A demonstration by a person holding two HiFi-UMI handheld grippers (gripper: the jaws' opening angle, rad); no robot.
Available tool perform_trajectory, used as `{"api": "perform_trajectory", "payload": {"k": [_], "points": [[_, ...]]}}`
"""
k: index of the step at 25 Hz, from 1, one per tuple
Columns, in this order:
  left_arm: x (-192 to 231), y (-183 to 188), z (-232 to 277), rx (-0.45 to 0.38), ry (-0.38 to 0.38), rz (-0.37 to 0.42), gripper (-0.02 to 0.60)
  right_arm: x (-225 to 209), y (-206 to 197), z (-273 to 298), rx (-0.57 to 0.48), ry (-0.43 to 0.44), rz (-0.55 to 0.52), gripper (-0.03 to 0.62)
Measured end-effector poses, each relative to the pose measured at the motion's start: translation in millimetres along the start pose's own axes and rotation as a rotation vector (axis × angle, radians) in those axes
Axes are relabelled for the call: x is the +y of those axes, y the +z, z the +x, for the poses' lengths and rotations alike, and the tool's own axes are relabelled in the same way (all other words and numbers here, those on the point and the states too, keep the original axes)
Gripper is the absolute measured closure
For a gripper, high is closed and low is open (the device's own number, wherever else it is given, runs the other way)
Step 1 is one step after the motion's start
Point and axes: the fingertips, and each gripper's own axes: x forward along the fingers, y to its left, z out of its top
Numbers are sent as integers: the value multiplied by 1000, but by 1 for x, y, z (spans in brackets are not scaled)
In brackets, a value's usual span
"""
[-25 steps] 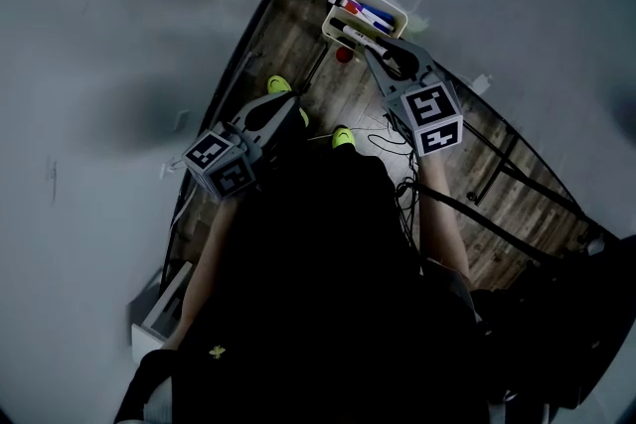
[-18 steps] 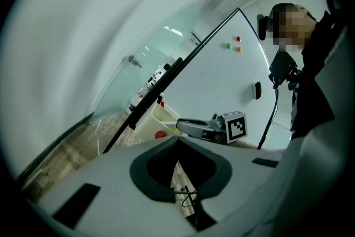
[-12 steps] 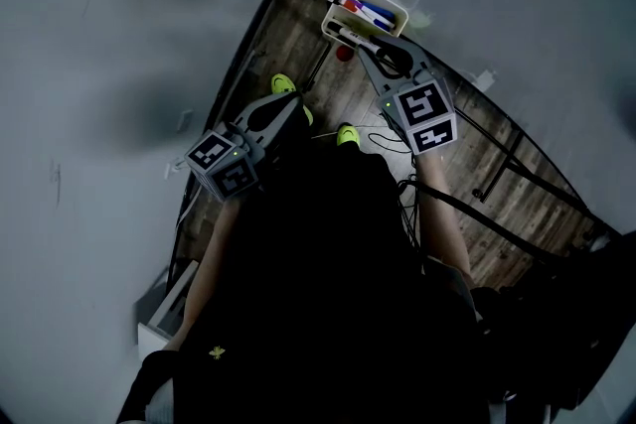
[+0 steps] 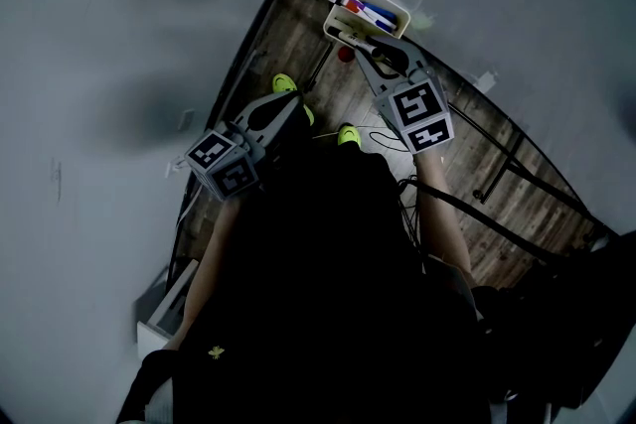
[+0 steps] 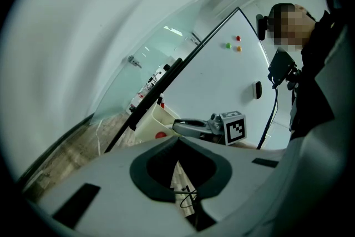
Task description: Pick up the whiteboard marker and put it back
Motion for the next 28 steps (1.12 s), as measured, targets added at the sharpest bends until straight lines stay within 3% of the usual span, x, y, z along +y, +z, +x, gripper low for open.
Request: {"api": "perform_trajectory", "payload": {"k": [18, 28], "points": [[-2, -1, 7, 3, -9, -1, 561, -2, 2, -2, -21, 10, -11, 466], [-10, 1, 17, 0, -14, 23, 561, -9, 9, -14, -79, 13, 36, 465]]}}
